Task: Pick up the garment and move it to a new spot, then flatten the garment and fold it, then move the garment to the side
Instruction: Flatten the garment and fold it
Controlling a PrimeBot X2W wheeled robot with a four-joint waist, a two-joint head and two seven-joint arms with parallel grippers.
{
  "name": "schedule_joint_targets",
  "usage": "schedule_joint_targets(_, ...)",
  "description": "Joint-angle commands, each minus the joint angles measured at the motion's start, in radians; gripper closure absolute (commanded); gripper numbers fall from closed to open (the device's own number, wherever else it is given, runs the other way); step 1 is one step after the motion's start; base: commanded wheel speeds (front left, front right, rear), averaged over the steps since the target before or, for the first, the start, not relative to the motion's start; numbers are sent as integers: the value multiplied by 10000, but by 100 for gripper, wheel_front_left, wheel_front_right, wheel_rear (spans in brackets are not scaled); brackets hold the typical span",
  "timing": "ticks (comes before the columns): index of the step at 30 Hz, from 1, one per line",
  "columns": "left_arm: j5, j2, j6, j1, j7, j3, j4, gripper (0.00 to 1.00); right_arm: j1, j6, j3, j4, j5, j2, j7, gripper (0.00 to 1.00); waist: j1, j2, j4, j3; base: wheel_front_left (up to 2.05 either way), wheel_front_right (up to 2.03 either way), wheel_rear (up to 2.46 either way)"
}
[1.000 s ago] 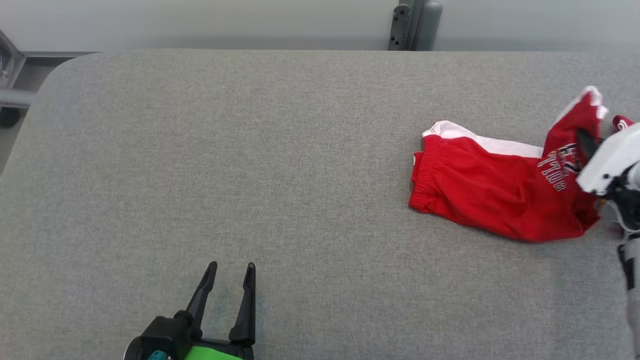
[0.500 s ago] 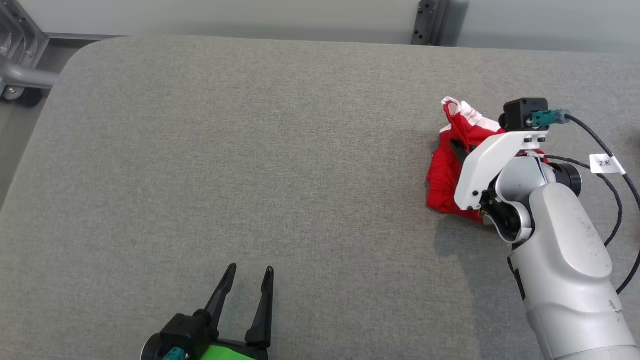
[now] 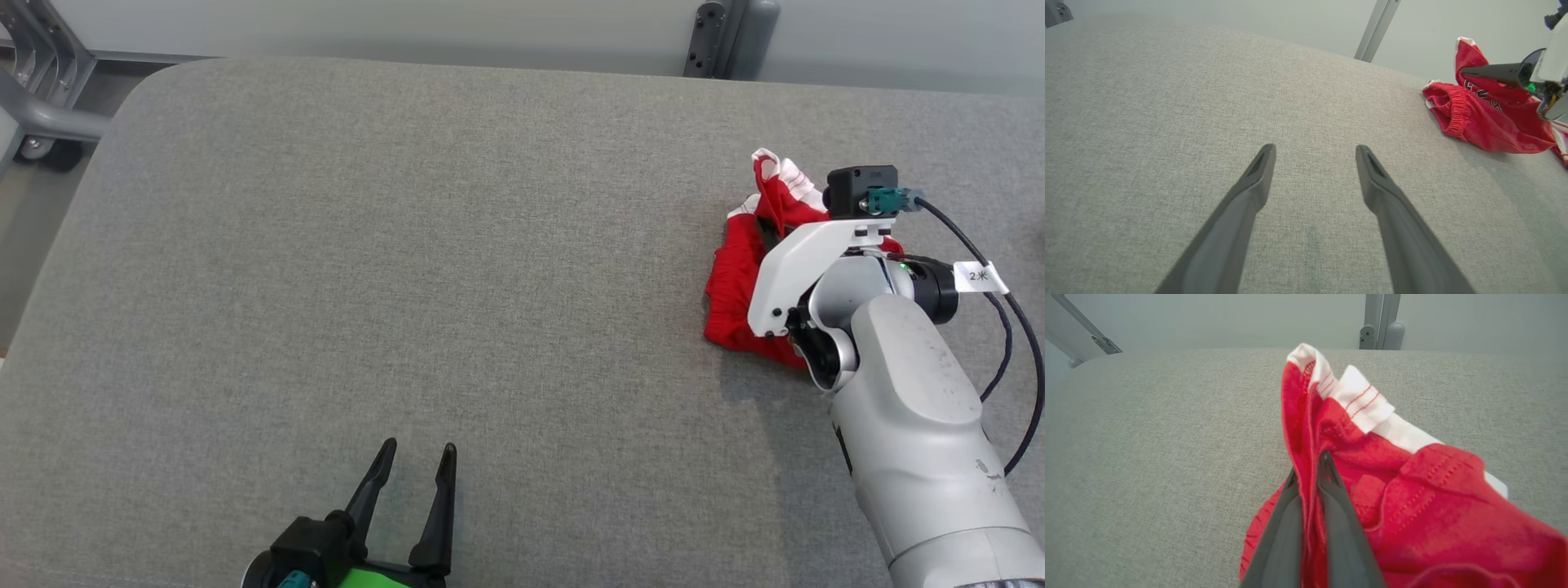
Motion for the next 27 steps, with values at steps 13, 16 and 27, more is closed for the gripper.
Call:
schedule_joint_targets(13, -85, 1, 91, 365, -27, 398, 103, 0, 158, 2, 2344, -659, 1500, -35, -1223, 0, 0, -1, -412, -576, 0, 0, 0)
schedule_joint_targets(16, -153, 1, 170, 740, -28, 682, 35, 0, 921, 1, 2188, -1837, 1628, -274, -1402, 0, 0, -1, -625, -1054, 0, 0, 0)
schedule_joint_targets(27, -178, 0, 252, 1539, -28, 699, -224, 0, 4137, 2, -434, -4406, 1899, -1769, -215, 100, 0, -1, -1065, -1722, 0, 0, 0)
